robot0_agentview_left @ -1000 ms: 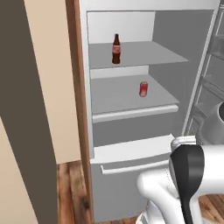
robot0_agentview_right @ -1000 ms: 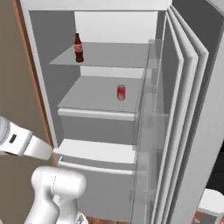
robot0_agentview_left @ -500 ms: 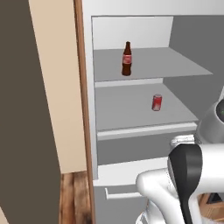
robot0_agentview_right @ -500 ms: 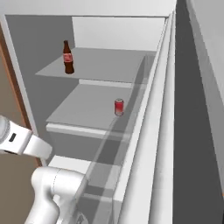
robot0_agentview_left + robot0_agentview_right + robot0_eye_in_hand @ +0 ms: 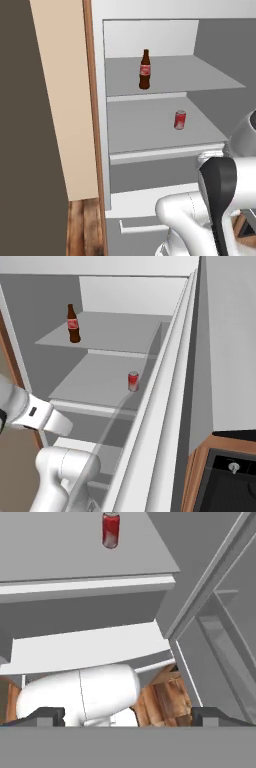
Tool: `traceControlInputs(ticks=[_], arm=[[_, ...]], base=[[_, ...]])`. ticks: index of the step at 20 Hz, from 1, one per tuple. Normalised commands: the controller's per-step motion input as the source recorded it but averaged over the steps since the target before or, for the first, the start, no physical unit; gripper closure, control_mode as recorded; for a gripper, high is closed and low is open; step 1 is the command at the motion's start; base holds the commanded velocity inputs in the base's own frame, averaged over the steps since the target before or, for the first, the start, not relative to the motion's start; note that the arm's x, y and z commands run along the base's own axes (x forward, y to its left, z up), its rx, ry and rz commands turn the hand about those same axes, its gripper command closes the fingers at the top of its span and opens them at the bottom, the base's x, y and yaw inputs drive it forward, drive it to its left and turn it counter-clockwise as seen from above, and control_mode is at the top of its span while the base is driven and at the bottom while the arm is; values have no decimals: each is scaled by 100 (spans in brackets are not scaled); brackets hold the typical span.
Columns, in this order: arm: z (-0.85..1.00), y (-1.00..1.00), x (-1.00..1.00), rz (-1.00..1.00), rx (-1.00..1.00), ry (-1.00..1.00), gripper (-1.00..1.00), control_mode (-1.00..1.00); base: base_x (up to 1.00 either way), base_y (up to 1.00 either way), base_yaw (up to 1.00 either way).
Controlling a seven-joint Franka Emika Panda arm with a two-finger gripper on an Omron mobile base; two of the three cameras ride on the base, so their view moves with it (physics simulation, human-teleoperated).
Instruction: Open the fridge, grab two sodas, and place both sodas inside the bowl with ice on the dining counter.
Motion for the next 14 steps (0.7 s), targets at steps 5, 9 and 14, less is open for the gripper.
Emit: traceControlInputs(ticks=[5, 9, 14], arm=[[-26, -30, 66, 5, 21, -13, -100, -100], [-12, 1, 62, 14, 15, -21, -100, -100], [-6, 0, 47, 10, 9, -28, -100, -100]], base=[[0, 0, 0], [0, 0, 0], [0, 0, 0]])
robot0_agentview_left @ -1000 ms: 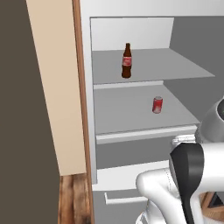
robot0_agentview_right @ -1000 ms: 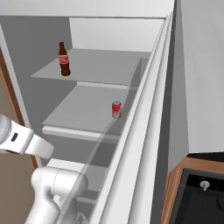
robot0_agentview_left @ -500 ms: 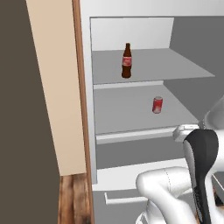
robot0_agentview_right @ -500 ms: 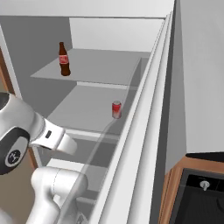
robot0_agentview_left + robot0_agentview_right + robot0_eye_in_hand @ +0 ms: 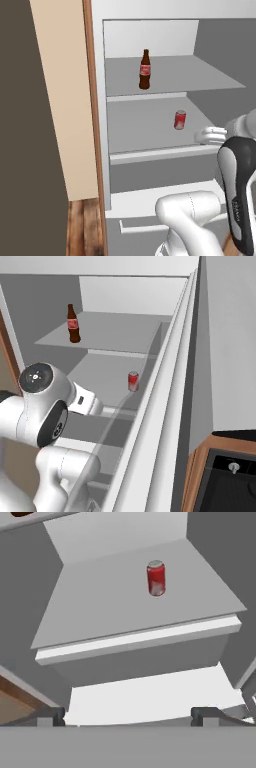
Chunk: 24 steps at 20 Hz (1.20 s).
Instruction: Open the fridge, grab two sodas, and place both sodas inside the bowl with ice on the dining counter.
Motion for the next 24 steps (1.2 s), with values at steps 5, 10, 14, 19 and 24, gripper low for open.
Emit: traceControlInputs(ticks=[5, 10, 14, 19, 24], arm=[[-24, 0, 46, 2, 0, -21, -100, -100], [-28, 6, 28, -4, -18, -7, -100, -100], [-38, 0, 31, -5, -18, -6, -100, -100], [-39, -18, 29, 0, -11, -5, -100, -100], [-41, -30, 22, 0, -3, -11, -100, -100]], base=[[0, 0, 0], [0, 0, 0], [0, 0, 0], [0, 0, 0], [0, 0, 0]])
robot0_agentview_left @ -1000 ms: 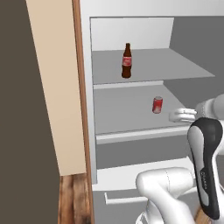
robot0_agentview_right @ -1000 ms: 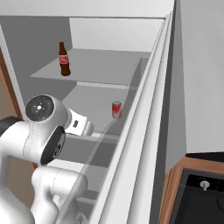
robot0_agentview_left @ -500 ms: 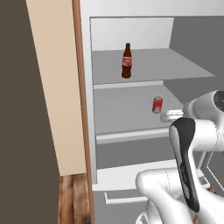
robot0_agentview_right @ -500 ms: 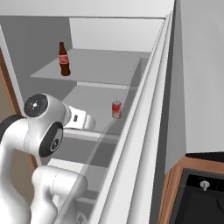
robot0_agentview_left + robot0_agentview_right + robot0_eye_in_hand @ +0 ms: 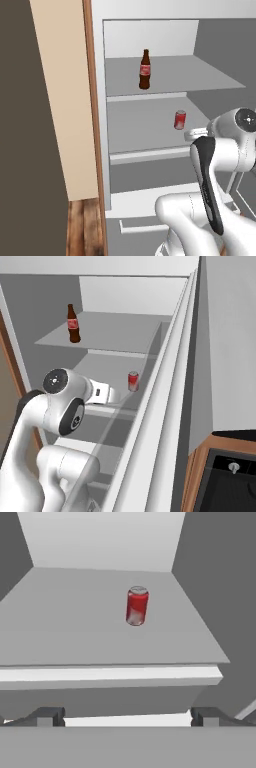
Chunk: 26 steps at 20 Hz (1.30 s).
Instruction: Open the fridge, grab two sodas, and place both sodas inside the bowl with ice on the dining counter.
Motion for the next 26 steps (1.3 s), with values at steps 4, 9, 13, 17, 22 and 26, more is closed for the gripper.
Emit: traceControlInputs(ticks=[4, 9, 13, 17, 22, 26], arm=[[-26, -17, 14, 0, 0, -14, -100, -100], [-11, 0, 8, 0, 4, -15, -100, -100], [-11, -5, 4, 0, 4, -13, -100, -100], [0, -12, 0, 0, 4, -3, -100, -100], [0, -2, 5, 0, 0, 0, -100, -100], [0, 0, 29, 3, 1, 0, -100, -100]], base=[[0, 0, 0], [0, 0, 0], [0, 0, 0], [0, 0, 0], [0, 0, 0], [0, 0, 0]])
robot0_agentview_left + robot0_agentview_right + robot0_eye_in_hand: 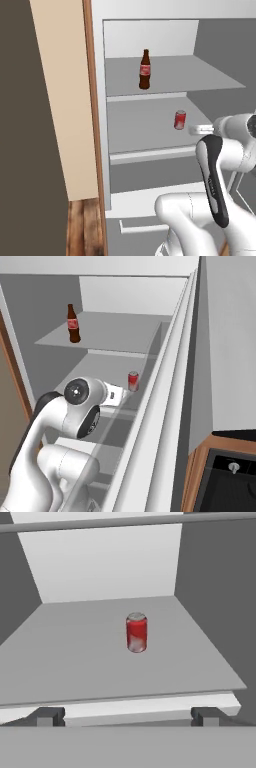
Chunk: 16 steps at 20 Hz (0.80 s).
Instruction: Open the fridge, grab two sodas, and place both sodas inside the bowl with ice on the dining counter.
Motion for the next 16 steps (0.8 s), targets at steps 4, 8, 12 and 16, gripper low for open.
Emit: traceControlInputs(ticks=[4, 8, 12, 16], arm=[[0, 0, 33, 1, 1, 0, -100, -100], [0, 0, 29, 0, 0, 0, -100, -100], [0, -1, 32, 0, 0, 0, -100, -100], [0, -6, 37, 0, 0, 0, -100, -100]], base=[[0, 0, 0], [0, 0, 0], [0, 0, 0], [0, 0, 0]])
